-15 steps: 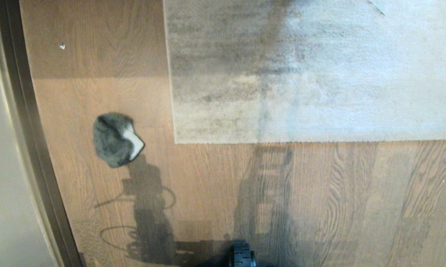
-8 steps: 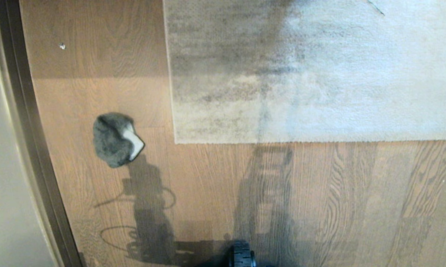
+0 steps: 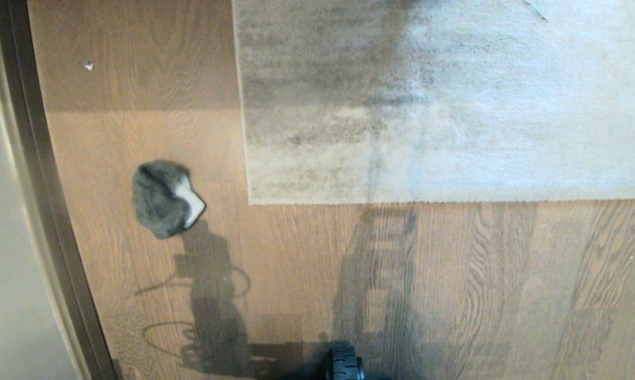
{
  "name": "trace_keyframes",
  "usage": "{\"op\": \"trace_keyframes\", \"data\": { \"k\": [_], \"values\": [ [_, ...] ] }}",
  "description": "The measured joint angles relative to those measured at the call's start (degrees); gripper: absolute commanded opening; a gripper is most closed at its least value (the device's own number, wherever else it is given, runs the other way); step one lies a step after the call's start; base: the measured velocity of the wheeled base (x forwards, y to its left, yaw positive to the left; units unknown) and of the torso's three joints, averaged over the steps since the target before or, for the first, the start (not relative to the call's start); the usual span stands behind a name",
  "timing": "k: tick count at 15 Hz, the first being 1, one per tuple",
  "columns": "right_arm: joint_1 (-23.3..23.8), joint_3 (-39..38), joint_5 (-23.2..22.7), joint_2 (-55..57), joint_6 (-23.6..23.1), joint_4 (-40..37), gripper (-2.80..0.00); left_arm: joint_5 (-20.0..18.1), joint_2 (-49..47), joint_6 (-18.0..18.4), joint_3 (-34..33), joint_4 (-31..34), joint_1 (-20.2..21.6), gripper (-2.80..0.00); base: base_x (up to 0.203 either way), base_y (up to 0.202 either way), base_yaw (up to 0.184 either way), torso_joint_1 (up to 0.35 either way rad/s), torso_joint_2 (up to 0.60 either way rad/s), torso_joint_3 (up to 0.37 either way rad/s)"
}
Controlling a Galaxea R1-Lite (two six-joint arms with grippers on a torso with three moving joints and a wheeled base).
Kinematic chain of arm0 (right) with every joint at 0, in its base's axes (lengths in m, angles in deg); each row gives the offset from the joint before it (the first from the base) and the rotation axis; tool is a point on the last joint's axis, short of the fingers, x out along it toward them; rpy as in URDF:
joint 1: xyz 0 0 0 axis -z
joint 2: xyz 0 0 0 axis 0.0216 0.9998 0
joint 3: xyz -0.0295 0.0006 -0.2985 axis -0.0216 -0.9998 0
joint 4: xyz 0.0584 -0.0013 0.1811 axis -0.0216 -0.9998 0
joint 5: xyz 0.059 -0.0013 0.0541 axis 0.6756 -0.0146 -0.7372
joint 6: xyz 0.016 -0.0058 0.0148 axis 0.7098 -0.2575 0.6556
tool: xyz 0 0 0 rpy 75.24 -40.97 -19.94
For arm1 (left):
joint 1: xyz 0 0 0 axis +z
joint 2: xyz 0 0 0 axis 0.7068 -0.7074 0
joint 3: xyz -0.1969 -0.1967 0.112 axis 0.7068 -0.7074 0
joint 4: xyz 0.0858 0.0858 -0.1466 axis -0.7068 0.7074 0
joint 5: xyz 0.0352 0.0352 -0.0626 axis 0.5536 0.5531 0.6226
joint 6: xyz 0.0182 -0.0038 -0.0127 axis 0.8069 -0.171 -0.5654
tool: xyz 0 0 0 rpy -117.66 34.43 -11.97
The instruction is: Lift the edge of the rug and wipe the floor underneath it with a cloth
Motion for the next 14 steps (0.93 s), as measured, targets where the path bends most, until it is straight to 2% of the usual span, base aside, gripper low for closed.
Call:
{"op": "trace_keyframes", "data": {
  "k": [10, 14],
  "values": [
    [0.0, 0.0, 0.0, 0.0, 0.0, 0.0, -2.8, 0.0, 0.0, -0.1, 0.0, 0.0, 0.0, -2.8, 0.0, 0.0, 0.0, 0.0, 0.0, 0.0],
    [0.0, 0.0, 0.0, 0.0, 0.0, 0.0, -2.8, 0.0, 0.0, -0.1, 0.0, 0.0, 0.0, -2.8, 0.0, 0.0, 0.0, 0.004, 0.0, 0.129]
  ]
}}
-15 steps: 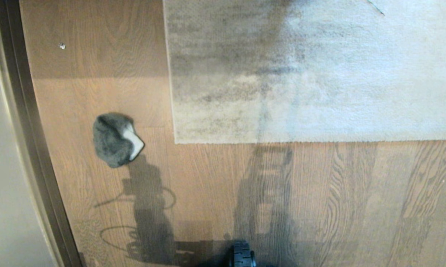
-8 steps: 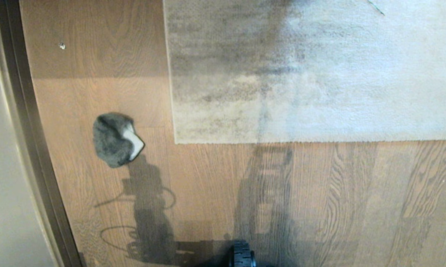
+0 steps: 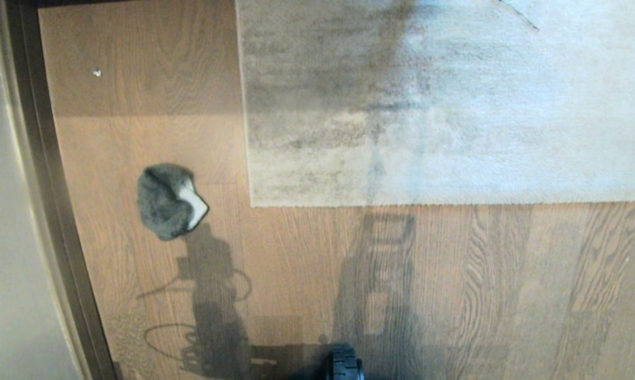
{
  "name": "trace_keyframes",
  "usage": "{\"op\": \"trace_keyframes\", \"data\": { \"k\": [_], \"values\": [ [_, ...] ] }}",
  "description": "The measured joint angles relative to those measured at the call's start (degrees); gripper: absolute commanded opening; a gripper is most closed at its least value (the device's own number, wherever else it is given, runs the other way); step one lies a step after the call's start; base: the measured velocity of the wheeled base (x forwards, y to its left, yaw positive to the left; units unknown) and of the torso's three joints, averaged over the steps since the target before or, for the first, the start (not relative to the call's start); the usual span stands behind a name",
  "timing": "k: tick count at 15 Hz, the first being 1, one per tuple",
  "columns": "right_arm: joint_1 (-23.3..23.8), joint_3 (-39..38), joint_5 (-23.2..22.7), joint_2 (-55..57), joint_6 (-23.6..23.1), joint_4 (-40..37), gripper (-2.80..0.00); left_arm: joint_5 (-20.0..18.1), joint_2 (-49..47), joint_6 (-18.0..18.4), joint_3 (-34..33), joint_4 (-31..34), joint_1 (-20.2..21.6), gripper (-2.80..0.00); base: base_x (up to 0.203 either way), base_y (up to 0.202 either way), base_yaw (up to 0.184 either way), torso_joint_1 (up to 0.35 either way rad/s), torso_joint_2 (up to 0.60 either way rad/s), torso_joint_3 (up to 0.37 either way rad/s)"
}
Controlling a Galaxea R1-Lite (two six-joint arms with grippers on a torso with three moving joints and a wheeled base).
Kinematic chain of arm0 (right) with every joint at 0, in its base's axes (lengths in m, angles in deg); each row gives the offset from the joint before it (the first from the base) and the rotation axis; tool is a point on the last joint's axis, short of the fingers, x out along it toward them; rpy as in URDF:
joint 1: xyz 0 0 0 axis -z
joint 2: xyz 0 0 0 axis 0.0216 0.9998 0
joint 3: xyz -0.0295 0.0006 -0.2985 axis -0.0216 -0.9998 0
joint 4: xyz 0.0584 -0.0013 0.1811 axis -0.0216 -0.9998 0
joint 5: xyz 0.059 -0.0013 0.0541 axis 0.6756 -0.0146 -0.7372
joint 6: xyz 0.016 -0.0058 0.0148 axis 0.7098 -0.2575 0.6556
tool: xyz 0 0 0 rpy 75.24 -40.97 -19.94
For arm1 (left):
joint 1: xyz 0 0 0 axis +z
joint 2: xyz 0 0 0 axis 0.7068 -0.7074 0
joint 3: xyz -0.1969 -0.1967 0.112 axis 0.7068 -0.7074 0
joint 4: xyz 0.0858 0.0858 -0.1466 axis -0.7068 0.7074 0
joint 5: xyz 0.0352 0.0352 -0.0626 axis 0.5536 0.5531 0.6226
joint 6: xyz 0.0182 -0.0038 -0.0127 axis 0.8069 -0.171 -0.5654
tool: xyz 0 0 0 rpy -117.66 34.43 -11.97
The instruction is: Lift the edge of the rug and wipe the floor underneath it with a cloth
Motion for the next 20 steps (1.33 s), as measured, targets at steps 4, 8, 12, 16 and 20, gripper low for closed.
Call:
{"op": "trace_keyframes", "data": {
  "k": [4, 8, 12, 16, 20],
  "values": [
    [0.0, 0.0, 0.0, 0.0, 0.0, 0.0, -2.8, 0.0, 0.0, 0.0, 0.0, 0.0, 0.0, -2.8, 0.0, 0.0, 0.0, 0.003, 0.0, 0.198],
    [0.0, 0.0, 0.0, 0.0, 0.0, 0.0, -2.8, 0.0, 0.0, 0.0, 0.0, 0.0, 0.0, -2.8, 0.0, 0.0, 0.0, 0.002, 0.0, 0.205],
    [0.0, 0.0, 0.0, 0.0, 0.0, 0.0, -2.8, -0.1, 0.0, -0.1, 0.0, 0.0, 0.0, -2.8, 0.0, 0.0, 0.0, 0.002, 0.0, 0.204],
    [0.0, 0.0, 0.0, 0.0, 0.0, 0.0, -2.8, 0.0, 0.0, -0.1, 0.0, 0.0, 0.0, -2.8, 0.0, 0.0, 0.0, 0.005, 0.0, 0.201],
    [0.0, 0.0, 0.0, 0.0, 0.0, 0.0, -2.8, -0.1, 0.0, -0.1, 0.0, 0.0, 0.0, -2.8, 0.0, 0.0, 0.0, 0.0, 0.0, 0.203]
  ]
}}
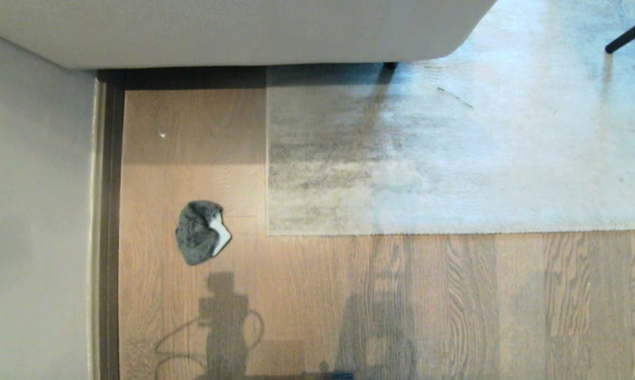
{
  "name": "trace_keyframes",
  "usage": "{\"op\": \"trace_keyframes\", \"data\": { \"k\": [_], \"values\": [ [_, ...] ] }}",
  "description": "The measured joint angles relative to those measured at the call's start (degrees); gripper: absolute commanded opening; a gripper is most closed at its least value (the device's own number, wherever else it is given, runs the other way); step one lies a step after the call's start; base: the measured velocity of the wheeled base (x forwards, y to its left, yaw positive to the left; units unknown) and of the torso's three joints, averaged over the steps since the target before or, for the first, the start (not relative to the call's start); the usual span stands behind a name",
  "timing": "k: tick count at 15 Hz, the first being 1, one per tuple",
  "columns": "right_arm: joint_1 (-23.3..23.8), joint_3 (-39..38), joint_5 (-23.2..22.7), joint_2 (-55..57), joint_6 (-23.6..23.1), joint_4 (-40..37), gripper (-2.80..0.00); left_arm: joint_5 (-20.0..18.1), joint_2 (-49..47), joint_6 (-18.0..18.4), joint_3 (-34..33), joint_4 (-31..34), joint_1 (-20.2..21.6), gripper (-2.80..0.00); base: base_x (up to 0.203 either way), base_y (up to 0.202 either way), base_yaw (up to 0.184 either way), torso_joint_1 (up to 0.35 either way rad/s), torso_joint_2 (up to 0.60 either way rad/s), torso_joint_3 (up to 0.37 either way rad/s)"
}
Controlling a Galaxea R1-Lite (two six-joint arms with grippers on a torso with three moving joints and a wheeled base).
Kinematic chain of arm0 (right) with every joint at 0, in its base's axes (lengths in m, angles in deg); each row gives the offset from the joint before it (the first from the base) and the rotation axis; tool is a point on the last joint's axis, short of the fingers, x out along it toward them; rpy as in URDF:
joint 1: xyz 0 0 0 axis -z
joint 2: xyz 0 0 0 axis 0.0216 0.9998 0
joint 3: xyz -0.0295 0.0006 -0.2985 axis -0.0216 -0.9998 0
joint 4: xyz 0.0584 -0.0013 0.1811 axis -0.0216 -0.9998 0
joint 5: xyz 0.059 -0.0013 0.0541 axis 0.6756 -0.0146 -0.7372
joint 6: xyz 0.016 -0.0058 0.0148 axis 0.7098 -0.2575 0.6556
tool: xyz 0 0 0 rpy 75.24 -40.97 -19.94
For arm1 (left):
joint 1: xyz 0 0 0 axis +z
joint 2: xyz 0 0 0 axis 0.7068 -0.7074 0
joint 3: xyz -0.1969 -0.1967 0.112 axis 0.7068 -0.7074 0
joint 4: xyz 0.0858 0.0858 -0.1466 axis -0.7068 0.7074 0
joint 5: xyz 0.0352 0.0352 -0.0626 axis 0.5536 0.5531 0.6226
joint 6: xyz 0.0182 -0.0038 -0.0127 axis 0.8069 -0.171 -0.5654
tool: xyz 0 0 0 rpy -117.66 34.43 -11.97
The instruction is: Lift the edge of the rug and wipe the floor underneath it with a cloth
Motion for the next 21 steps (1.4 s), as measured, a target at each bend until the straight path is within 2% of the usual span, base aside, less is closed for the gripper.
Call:
{"op": "trace_keyframes", "data": {
  "k": [21],
  "values": [
    [0.0, 0.0, 0.0, 0.0, 0.0, 0.0, -2.8, 0.1, 0.0, 0.0, 0.0, 0.0, 0.0, -2.8, 0.0, 0.0, 0.0, 0.002, 0.0, 0.203]
  ]
}}
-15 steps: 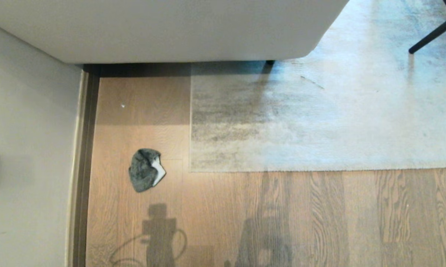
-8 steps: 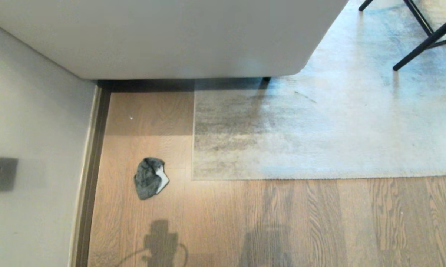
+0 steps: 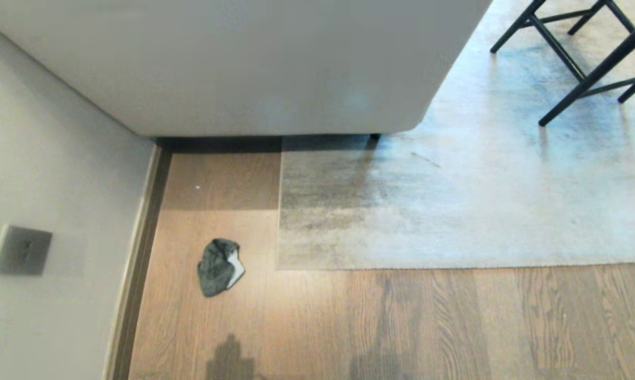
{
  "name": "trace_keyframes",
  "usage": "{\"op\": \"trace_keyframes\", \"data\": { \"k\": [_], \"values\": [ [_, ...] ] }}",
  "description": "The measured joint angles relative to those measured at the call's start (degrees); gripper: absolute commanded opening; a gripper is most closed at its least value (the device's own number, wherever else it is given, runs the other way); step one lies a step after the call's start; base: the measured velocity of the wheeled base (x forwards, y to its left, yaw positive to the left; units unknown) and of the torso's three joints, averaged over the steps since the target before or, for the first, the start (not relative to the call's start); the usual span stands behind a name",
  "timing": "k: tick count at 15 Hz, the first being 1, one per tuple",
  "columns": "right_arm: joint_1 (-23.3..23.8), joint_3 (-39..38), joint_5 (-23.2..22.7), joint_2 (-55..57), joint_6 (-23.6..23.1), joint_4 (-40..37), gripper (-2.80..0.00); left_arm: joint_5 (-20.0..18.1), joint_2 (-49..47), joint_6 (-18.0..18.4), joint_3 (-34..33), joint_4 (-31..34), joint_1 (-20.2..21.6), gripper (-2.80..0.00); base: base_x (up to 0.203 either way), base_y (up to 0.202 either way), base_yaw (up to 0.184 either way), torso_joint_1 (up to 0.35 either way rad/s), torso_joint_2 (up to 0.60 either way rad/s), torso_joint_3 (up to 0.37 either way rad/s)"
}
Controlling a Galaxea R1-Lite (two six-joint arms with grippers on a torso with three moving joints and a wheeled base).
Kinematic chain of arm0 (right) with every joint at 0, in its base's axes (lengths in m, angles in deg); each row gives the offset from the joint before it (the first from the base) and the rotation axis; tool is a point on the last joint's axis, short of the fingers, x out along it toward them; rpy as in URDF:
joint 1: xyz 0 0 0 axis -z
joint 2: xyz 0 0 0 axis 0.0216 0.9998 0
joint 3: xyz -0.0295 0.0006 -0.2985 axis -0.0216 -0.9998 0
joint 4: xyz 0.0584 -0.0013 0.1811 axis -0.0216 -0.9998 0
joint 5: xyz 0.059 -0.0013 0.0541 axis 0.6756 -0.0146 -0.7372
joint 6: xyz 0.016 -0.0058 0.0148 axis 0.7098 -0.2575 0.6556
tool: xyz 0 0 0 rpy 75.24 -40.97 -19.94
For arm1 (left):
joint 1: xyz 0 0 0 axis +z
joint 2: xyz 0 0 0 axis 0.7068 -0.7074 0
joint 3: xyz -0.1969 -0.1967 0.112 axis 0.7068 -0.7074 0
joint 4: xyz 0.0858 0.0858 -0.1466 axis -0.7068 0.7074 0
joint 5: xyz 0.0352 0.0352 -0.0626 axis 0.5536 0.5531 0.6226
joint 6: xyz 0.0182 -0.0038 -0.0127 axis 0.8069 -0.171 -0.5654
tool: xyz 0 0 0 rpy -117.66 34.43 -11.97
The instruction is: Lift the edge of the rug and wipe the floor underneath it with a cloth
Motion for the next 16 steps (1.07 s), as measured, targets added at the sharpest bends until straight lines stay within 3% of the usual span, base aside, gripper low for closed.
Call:
{"op": "trace_keyframes", "data": {
  "k": [16],
  "values": [
    [0.0, 0.0, 0.0, 0.0, 0.0, 0.0, -2.8, 0.0, 0.0, 0.0, 0.0, 0.0, 0.0, -2.8, 0.0, 0.0, 0.0, 0.001, 0.0, 0.204]
  ]
}}
